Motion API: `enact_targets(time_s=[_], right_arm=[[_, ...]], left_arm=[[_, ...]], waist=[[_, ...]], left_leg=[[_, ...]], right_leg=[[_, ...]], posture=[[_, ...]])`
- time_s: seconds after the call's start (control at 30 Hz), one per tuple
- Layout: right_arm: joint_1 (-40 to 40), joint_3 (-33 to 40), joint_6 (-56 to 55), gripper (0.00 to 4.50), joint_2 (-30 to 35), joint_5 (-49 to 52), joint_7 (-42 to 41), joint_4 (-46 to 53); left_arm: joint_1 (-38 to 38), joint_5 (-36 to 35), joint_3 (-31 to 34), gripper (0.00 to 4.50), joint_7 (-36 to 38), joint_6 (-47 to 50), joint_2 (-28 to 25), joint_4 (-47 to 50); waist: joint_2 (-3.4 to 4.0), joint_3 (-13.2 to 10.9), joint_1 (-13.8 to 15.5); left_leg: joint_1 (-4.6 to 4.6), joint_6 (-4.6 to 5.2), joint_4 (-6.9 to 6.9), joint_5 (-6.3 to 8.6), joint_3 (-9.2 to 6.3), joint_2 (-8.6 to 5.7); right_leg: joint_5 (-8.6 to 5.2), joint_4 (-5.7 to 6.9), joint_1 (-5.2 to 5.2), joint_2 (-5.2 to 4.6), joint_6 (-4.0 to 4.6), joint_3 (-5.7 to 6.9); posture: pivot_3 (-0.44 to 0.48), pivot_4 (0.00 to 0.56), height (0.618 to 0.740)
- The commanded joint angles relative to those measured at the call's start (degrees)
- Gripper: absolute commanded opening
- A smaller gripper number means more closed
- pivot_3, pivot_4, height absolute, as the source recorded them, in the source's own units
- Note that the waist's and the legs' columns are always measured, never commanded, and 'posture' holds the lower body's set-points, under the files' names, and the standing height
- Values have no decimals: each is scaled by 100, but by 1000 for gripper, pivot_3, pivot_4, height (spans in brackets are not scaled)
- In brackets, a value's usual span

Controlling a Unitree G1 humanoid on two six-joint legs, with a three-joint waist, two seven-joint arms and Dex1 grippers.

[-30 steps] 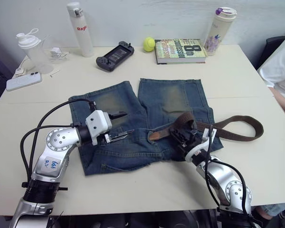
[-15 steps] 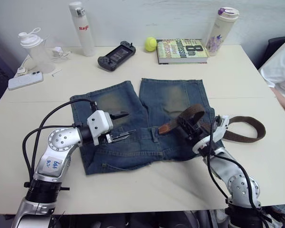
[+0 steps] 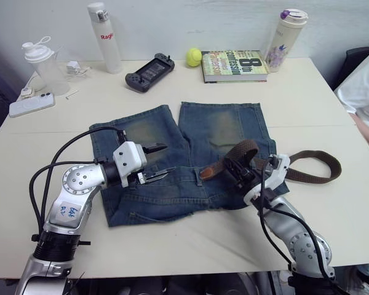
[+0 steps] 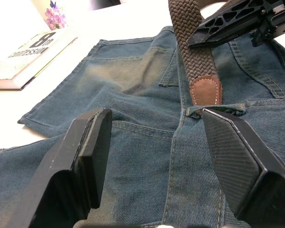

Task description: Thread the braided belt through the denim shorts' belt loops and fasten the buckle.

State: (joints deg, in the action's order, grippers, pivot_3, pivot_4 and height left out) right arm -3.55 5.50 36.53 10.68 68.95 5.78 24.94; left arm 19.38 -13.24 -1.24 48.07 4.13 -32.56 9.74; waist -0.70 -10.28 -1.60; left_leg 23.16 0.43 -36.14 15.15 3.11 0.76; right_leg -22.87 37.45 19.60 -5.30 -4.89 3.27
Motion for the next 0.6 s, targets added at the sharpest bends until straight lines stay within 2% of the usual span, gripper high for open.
enact_targets(time_s=[0.03, 0.17, 0.37, 0.6], right_arm=[[141, -82, 417, 0, -47, 758, 113, 203], [207, -122, 676, 0, -47, 1556, 304, 30], [53, -424, 756, 0, -227, 1125, 453, -338], [31, -807, 975, 0, -555, 1124, 101, -547]], left_arm=[[67, -2, 17, 3327, -52, -19, 8, 120], [69, 3, 17, 3327, -53, -10, 6, 105], [48, 11, 6, 3327, -32, -29, 5, 85], [20, 32, 6, 3327, -6, -33, -30, 98]], waist=[[0, 0, -2], [0, 0, -3], [0, 0, -3], [-3, 2, -21]], left_leg=[[0, 0, 0, 0, 0, 0], [-1, 0, 0, 0, -1, 1], [-1, 0, 0, 0, 0, 1], [-4, -2, 2, -1, 0, 3]], right_leg=[[0, 0, 0, 0, 0, 0], [0, 0, -1, 0, 0, 0], [0, 0, 0, 0, 0, 0], [0, 2, 0, 2, 0, -1]], posture=[[0, 150, 740], [0, 150, 740], [0, 150, 740], [0, 150, 740]])
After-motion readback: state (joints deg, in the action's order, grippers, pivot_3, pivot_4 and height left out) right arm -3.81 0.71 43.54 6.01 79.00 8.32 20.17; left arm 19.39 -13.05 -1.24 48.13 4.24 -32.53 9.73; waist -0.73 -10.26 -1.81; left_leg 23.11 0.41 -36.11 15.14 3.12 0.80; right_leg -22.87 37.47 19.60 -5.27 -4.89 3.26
